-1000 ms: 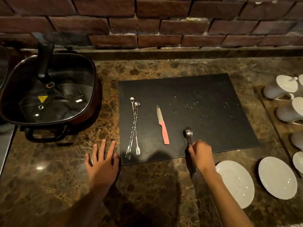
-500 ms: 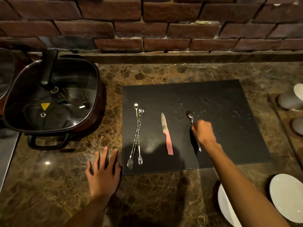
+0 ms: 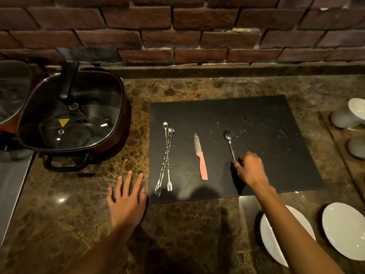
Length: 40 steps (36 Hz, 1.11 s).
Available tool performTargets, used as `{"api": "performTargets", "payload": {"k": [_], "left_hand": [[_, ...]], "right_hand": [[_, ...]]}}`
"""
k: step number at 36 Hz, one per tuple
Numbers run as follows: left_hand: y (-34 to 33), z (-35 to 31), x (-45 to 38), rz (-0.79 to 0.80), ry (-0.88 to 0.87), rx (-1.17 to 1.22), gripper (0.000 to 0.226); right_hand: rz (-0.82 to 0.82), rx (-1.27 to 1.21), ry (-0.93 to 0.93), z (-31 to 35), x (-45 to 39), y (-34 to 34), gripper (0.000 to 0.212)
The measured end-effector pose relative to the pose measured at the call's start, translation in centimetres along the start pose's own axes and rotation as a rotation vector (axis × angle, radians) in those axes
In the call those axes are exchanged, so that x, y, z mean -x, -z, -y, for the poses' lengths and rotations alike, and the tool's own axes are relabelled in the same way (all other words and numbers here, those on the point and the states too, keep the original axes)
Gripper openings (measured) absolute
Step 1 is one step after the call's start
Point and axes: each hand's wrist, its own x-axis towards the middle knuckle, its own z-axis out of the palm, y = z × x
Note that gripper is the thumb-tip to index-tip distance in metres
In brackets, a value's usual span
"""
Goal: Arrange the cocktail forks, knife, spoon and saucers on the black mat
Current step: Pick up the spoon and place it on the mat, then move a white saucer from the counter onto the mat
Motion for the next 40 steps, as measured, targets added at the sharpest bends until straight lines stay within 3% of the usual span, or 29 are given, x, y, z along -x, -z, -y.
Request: {"api": "performTargets", "payload": {"k": [10, 21, 26, 34, 40], "left_hand": [[0.3, 0.6, 0.0, 0.046, -0.024, 0.057, 0.057], [1.3, -1.4, 9.5, 0.137, 0.062, 0.097, 0.065], [0.6, -5.9, 13.1, 0.146, 0.064, 0.083, 0.059], [0.3, -15.9, 15.0, 0.209, -0.158, -0.016, 0.059], [0.0, -23.9, 15.1, 0.227, -0.262, -0.024, 0.051]], "right_hand": [[-0.005, -0.093, 0.008, -2.5, 6.7, 0.3, 0.02], [0.0, -0.198, -0.034, -7.1, 12.1, 2.4, 0.02], [-0.006, -0.185, -0.047, -10.6, 12.8, 3.7, 0.014], [0.058, -0.186, -0.085, -16.6, 11.1, 5.0, 0.019], [0.158, -0.043, 0.032, -20.4, 8.5, 5.0, 0.008]]}}
